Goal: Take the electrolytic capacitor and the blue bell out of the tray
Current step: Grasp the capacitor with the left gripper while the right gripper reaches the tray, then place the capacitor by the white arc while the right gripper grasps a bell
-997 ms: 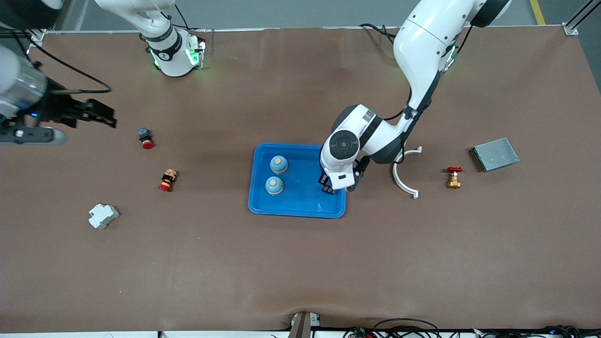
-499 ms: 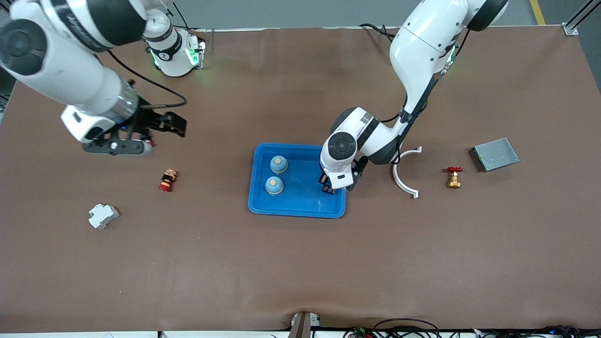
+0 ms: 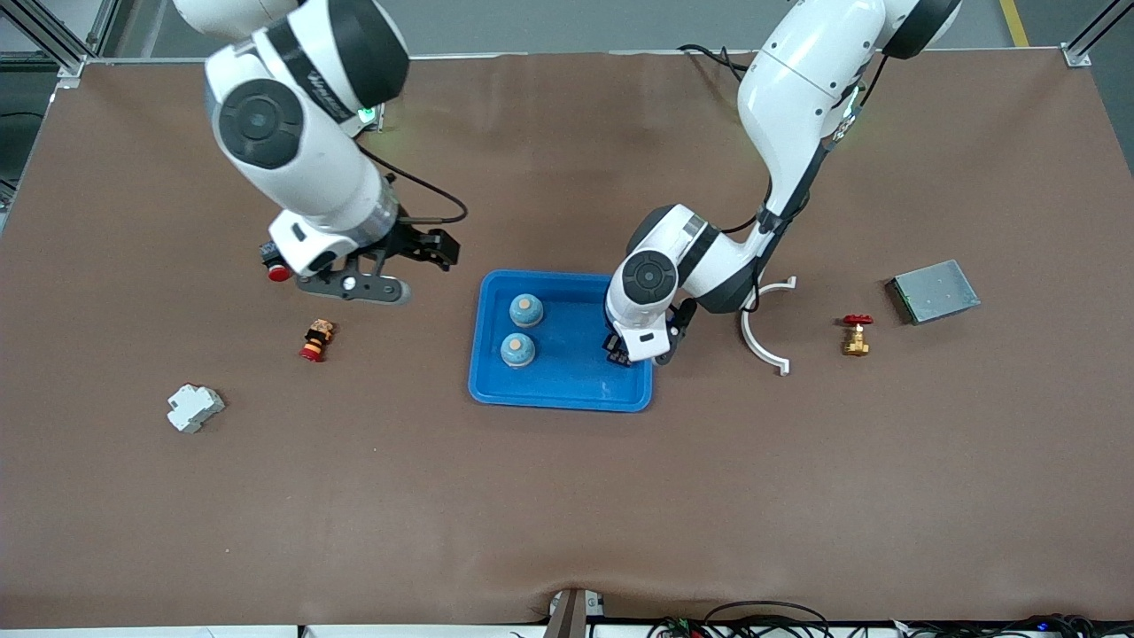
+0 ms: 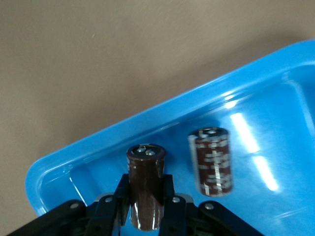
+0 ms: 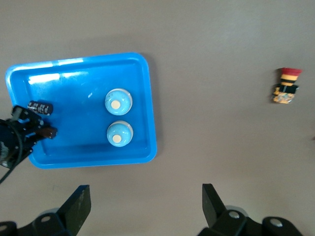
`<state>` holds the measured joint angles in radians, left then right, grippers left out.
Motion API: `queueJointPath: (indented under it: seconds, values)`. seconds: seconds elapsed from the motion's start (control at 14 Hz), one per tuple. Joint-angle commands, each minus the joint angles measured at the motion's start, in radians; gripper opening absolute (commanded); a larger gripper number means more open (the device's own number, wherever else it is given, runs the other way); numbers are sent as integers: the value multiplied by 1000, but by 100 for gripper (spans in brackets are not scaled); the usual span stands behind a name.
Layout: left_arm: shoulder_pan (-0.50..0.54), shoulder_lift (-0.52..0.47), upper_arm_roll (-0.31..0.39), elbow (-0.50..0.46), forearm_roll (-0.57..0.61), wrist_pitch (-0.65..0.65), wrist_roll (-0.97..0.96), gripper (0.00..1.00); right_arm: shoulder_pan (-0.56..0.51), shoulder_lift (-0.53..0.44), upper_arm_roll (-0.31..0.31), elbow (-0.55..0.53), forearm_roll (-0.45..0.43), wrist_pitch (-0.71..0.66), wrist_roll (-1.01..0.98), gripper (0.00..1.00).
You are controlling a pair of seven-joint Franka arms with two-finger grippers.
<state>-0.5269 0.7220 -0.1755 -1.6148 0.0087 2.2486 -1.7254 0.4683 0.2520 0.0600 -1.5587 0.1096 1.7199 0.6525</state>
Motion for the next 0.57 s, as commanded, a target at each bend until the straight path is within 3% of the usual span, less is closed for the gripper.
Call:
queueJointPath:
  seconds: [0.0,0.5]
  values:
    - [7,-62,8,18,89,-90,0,0,33,39,-11,8,12,21,15,100]
    - [197,-219,1,-19,131,-277,225,0,90,98,-11,-35,12,179,16,100]
